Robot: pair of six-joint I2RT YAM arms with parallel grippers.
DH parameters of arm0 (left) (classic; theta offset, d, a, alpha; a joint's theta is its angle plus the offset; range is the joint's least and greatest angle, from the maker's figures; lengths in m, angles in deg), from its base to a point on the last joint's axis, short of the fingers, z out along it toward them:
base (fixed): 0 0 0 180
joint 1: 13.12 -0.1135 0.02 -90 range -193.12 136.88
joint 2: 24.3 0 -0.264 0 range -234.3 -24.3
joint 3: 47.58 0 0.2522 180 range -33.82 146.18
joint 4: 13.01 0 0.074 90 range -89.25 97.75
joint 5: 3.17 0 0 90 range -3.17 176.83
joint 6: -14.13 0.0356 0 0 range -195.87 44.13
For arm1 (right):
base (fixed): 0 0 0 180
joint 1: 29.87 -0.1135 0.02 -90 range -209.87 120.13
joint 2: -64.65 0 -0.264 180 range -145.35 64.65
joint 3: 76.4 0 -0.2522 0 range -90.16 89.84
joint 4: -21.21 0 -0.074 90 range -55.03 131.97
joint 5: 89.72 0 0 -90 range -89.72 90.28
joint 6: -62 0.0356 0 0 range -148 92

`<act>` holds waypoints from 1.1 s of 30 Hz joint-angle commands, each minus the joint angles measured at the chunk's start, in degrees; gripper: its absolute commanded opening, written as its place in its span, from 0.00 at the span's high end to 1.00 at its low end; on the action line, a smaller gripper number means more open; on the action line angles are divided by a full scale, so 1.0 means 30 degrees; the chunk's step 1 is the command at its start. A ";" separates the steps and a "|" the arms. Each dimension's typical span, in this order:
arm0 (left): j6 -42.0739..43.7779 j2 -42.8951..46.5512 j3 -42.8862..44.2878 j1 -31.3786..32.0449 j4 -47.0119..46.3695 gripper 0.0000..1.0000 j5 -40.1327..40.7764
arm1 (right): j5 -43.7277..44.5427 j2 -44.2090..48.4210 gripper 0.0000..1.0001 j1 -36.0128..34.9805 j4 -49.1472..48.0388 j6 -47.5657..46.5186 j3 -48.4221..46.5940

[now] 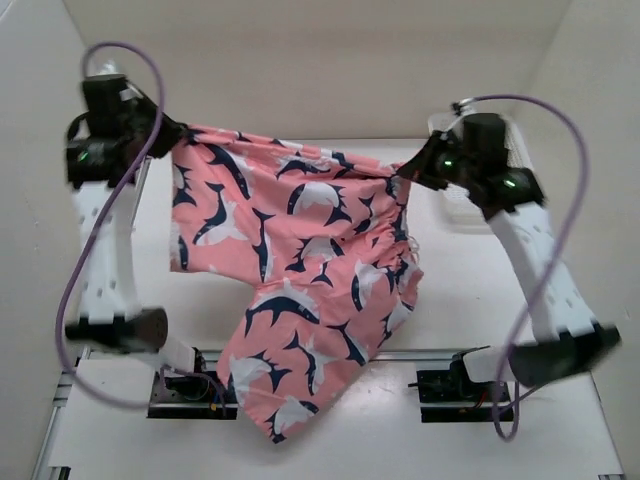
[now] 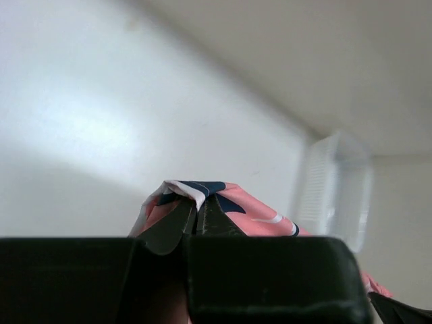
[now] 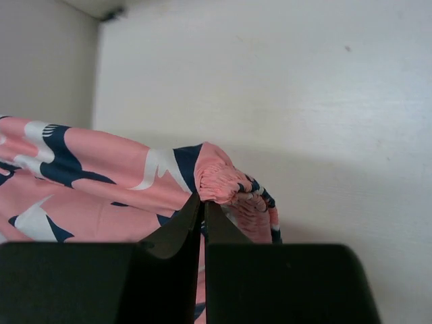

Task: Fold and stack the shorts
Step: Flatten the shorts out, then fold the shorts

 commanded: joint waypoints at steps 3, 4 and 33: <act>0.1261 -0.3589 -0.1171 -0.1238 -0.1372 0.90 0.3860 | 0.5081 -0.5714 1.00 0.0633 -0.1678 -0.1389 0.1314; 0.1261 -0.5047 -0.1171 -0.1238 -0.1372 0.90 0.4065 | 0.5082 -0.6652 1.00 0.0807 -0.1972 -0.1186 0.0789; 0.2786 0.1228 -0.7811 0.2684 -0.0816 0.90 0.1467 | 0.0073 -1.2264 1.00 0.2448 -0.1271 -0.0803 -0.3088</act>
